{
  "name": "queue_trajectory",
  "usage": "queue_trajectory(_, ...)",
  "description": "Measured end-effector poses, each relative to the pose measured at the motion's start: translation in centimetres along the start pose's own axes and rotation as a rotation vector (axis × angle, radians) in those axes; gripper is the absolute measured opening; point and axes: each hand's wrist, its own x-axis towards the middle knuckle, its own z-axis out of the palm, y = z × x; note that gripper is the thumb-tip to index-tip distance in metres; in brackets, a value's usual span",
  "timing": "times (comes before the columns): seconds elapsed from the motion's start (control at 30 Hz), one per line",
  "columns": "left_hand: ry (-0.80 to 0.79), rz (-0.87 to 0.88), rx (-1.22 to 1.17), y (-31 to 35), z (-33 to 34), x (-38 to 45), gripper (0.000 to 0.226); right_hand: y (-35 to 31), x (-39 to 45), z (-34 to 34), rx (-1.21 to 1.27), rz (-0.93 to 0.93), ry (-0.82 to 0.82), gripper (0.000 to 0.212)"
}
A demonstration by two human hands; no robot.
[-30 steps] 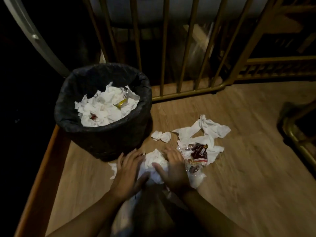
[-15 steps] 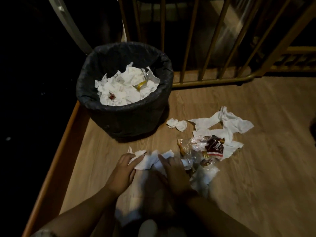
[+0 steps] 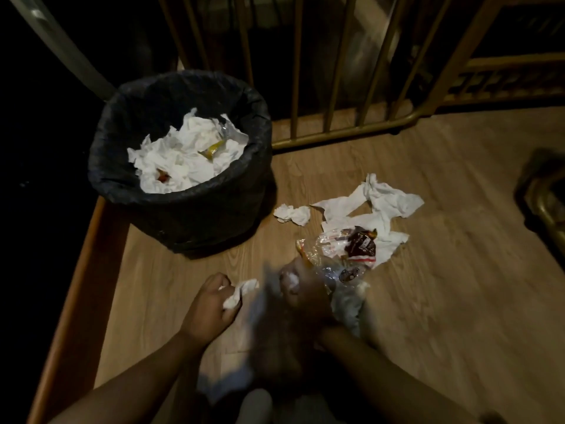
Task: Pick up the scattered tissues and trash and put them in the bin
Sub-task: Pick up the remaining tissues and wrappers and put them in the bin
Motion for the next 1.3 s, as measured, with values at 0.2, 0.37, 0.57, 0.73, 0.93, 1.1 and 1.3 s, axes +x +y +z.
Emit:
queue_trajectory(0.2, 0.083, -0.041, -0.274, 4.7, 0.5, 4.8, 0.016, -1.5, 1.5, -4.1, 0.239, 0.126, 0.465, 0.034)
queue_trajectory(0.37, 0.069, -0.025, -0.387, 9.0, 1.6, 10.3, 0.008, 1.0, -1.6, -5.3, 0.315, 0.141, 0.622, 0.046)
queue_trajectory(0.57, 0.033, 0.028, -0.163, 8.5, 4.3, 17.0, 0.01, 3.6, -6.6, -4.0, 0.212, 0.308, 0.612, 0.04)
queue_trajectory(0.73, -0.186, 0.004, 0.017, 5.9, 5.7, 17.8, 0.03, 5.2, -9.8, -1.9, -0.279, 0.456, 0.363, 0.097)
queue_trajectory(0.93, -0.111, 0.016, -0.119, 5.0, 4.4, 13.6, 0.019, 6.8, -10.3, -1.4, -0.332, 0.429, 0.157, 0.036)
queue_trajectory(1.1, 0.009, -0.013, -0.278, 6.3, 2.8, 11.6, 0.018, 5.0, -8.0, -3.6, -0.033, 0.497, 0.247, 0.027)
queue_trajectory(1.3, 0.16, 0.027, -0.324, 10.0, -0.1, 13.7, 0.015, 0.3, -1.0, -7.1, 0.031, 0.184, 0.577, 0.012)
